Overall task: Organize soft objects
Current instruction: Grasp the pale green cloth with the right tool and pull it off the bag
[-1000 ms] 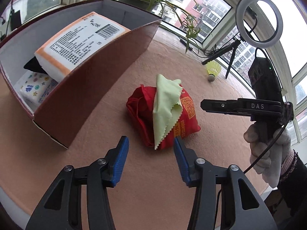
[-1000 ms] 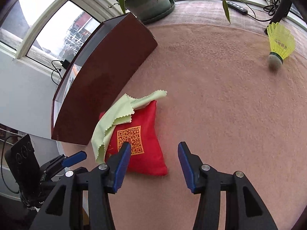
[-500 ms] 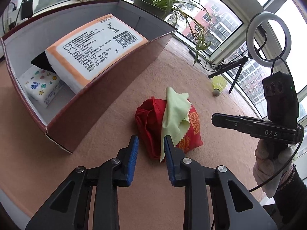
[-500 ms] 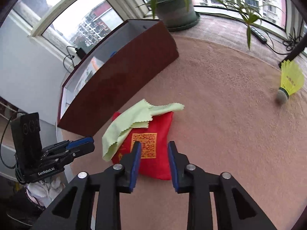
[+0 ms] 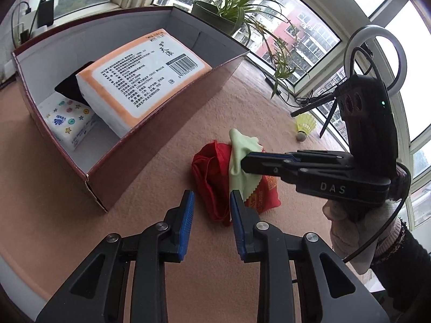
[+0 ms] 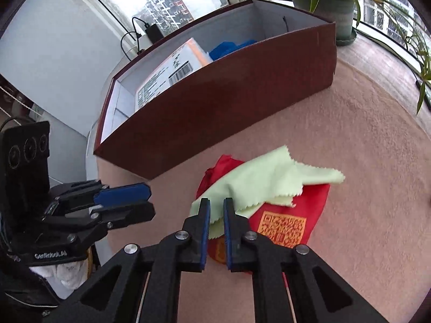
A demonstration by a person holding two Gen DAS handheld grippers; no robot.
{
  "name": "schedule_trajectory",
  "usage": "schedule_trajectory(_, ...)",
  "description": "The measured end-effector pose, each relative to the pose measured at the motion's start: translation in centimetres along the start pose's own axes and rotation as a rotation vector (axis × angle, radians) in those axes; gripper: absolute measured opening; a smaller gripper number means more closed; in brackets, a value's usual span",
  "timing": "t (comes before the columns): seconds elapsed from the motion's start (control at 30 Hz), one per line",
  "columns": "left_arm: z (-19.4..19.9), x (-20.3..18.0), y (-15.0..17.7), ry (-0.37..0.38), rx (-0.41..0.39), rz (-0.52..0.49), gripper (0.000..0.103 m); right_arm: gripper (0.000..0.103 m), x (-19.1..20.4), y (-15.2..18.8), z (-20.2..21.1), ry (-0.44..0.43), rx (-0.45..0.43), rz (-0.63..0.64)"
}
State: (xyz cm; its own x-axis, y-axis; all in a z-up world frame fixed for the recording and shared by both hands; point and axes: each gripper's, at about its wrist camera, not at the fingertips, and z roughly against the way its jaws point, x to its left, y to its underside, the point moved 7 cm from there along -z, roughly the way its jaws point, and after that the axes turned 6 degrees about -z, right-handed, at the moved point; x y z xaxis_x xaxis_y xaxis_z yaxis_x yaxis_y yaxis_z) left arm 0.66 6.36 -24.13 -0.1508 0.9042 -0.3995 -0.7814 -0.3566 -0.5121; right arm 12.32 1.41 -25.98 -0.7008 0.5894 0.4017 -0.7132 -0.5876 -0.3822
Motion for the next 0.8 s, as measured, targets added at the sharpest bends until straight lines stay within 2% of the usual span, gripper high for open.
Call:
schedule_trajectory(0.1, 0.1, 0.2, 0.1, -0.003, -0.001, 0.002, 0.025, 0.009, -0.1, -0.3, 1.2, -0.07, -0.002, -0.024)
schedule_trajectory(0.2, 0.0, 0.5, 0.2, -0.006, 0.006, 0.009, 0.025, 0.009, 0.0, 0.7, 2.6, -0.047, 0.004, 0.026)
schedule_trajectory(0.23, -0.1, 0.5, 0.2, -0.009, 0.008, 0.01, 0.025, 0.009, 0.1, 1.3, 2.7, -0.07, 0.024, 0.024)
schedule_trajectory(0.3, -0.3, 0.6, 0.2, -0.009, 0.011, 0.013, 0.025, 0.009, 0.5, 2.4, 2.4, -0.113, 0.064, 0.031)
schedule_trajectory(0.4, -0.8, 0.4, 0.2, -0.005, 0.021, 0.018, 0.025, 0.009, 0.7, 2.8, 0.8, -0.107, 0.095, 0.036)
schedule_trajectory(0.5, -0.9, 0.1, 0.1, -0.002, 0.024, 0.013, 0.025, 0.009, 0.2, 1.6, -0.3, -0.101, 0.071, -0.002)
schedule_trajectory(0.6, -0.9, -0.3, 0.0, -0.002, 0.023, -0.003, 0.025, 0.009, -1.2, -0.6, 0.1, -0.095, 0.006, -0.064)
schedule_trajectory(0.73, -1.3, -0.4, -0.1, 0.003, 0.03, -0.003, 0.025, 0.009, -4.2, -2.7, -0.2, 0.023, -0.038, -0.1)
schedule_trajectory(0.8, -1.5, -0.5, -0.2, 0.007, 0.033, -0.004, 0.025, 0.009, -6.4, -3.3, -0.3, 0.151, -0.048, -0.114)
